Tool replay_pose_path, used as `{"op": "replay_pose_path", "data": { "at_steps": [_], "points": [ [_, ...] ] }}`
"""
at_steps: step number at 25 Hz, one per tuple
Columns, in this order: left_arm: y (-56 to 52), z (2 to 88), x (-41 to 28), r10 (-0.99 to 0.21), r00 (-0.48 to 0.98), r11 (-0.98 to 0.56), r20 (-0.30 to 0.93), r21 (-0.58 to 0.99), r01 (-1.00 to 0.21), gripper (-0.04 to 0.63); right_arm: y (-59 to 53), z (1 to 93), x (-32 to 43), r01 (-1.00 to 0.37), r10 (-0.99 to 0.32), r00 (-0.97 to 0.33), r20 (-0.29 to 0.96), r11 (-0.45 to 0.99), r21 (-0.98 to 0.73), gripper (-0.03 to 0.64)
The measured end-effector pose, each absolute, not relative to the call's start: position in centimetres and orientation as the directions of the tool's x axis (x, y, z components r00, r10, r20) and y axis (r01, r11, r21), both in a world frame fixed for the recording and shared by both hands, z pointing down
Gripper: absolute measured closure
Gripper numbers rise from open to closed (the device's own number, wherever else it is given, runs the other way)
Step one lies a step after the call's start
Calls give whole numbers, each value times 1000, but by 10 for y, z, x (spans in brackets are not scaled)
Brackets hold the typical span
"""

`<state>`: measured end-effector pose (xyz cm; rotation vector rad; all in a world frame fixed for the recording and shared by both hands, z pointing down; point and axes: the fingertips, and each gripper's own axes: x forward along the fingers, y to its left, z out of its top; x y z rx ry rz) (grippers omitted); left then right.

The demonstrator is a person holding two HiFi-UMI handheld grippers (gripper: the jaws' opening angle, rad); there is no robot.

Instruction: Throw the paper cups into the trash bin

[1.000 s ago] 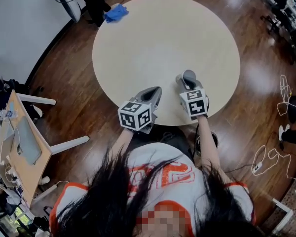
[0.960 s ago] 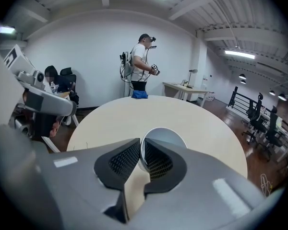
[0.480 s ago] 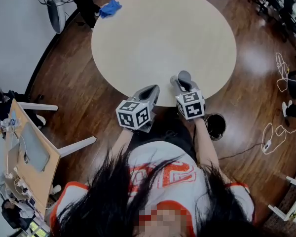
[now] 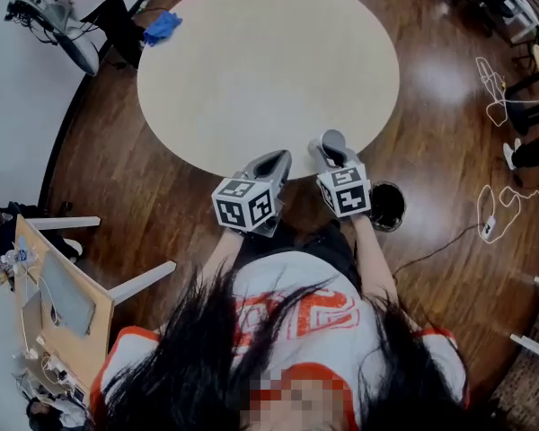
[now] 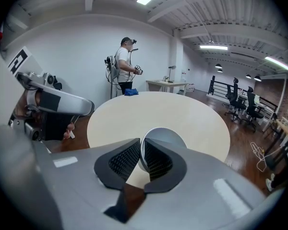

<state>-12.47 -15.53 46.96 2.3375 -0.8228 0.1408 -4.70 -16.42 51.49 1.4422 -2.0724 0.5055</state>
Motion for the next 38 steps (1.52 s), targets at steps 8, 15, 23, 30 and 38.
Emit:
{"op": "replay_pose_path", "data": {
  "at_steps": [8,15,23,30,38],
  "points": [
    [-140,466,-70,-455,838,-639,302,544,-543,595,-129,520,11,-973,-747,-195,636,229,-30,583],
    [-95,475,12,-367,865,-667,344,551,-502,595,-63,534,107,-994,-736,-112,668,90,-68,583],
    [-43,492,100,-279,884,-697,376,554,-456,595,4,555,190,-995,-714,-60,698,-12,-98,584],
    [-3,500,157,-146,903,-754,404,546,-365,595,46,562,240,-985,-709,18,705,-133,-109,584],
    [10,509,199,-2,914,-799,407,548,-246,595,80,574,265,-938,-698,112,707,-309,-156,584]
  ]
}}
